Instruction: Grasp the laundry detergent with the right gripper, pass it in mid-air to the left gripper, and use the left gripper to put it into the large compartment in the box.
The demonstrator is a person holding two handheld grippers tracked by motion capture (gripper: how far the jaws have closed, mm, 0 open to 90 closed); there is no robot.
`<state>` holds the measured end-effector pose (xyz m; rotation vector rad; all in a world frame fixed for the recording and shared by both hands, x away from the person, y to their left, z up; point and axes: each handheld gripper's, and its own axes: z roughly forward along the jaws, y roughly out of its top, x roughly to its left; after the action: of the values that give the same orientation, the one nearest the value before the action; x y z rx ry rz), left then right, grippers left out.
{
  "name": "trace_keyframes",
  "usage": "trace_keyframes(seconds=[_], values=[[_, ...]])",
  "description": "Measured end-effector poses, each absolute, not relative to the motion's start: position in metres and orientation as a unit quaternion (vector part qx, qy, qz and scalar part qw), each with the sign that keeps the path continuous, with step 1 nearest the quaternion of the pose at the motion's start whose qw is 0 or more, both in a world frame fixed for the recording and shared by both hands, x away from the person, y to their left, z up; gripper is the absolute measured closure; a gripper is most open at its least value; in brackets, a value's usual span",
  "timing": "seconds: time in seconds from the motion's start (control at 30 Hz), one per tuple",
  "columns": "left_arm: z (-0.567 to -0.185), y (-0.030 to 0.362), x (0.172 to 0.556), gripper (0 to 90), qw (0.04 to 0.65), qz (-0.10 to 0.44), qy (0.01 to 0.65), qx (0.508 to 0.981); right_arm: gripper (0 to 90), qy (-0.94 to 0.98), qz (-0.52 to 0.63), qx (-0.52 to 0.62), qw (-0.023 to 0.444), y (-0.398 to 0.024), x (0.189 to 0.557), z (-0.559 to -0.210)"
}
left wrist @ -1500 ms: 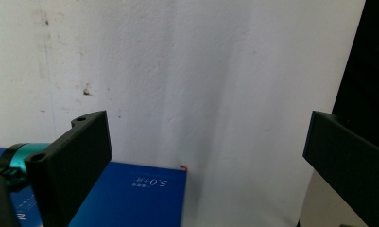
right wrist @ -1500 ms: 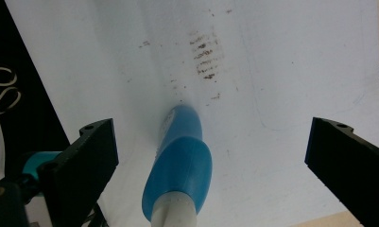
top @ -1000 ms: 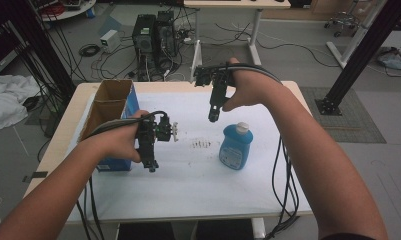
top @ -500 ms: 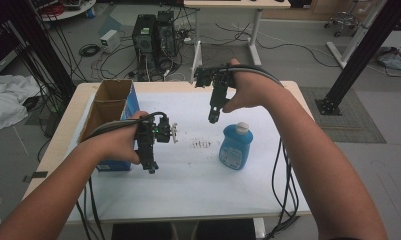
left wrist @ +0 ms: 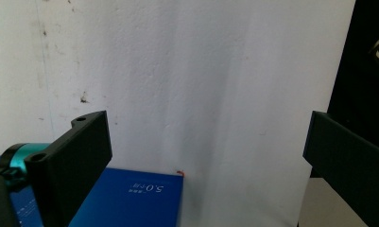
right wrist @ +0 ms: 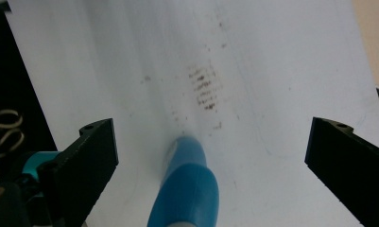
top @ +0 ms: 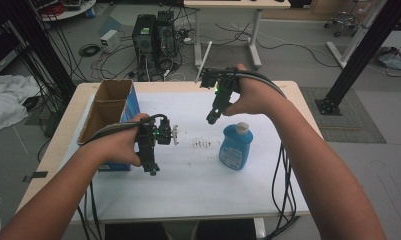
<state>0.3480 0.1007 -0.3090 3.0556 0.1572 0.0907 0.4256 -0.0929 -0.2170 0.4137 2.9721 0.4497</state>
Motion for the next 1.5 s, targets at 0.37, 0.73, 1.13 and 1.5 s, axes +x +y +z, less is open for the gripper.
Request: trace_keyframes(seconds=[0.37,0.73,1.13,1.5], values=[[-0.309,0.104,0.346,1.9,0.045,0.031,0.051,0.997,2.3,0.943,0.260,0.188,0.082,-0.114,0.430,-0.219],[-0.310,0.106,0.344,1.9,0.049,0.030,0.052,0.997,2.3,0.919,0.311,0.224,0.096,-0.128,0.438,-0.230],[-0.312,0.101,0.341,1.8,0.049,0.030,0.042,0.997,2.3,0.887,0.364,0.263,0.111,-0.166,0.440,-0.239],[-0.311,0.098,0.343,1.9,0.041,0.034,0.047,0.997,2.3,0.846,0.418,0.301,0.135,-0.218,0.428,-0.243]])
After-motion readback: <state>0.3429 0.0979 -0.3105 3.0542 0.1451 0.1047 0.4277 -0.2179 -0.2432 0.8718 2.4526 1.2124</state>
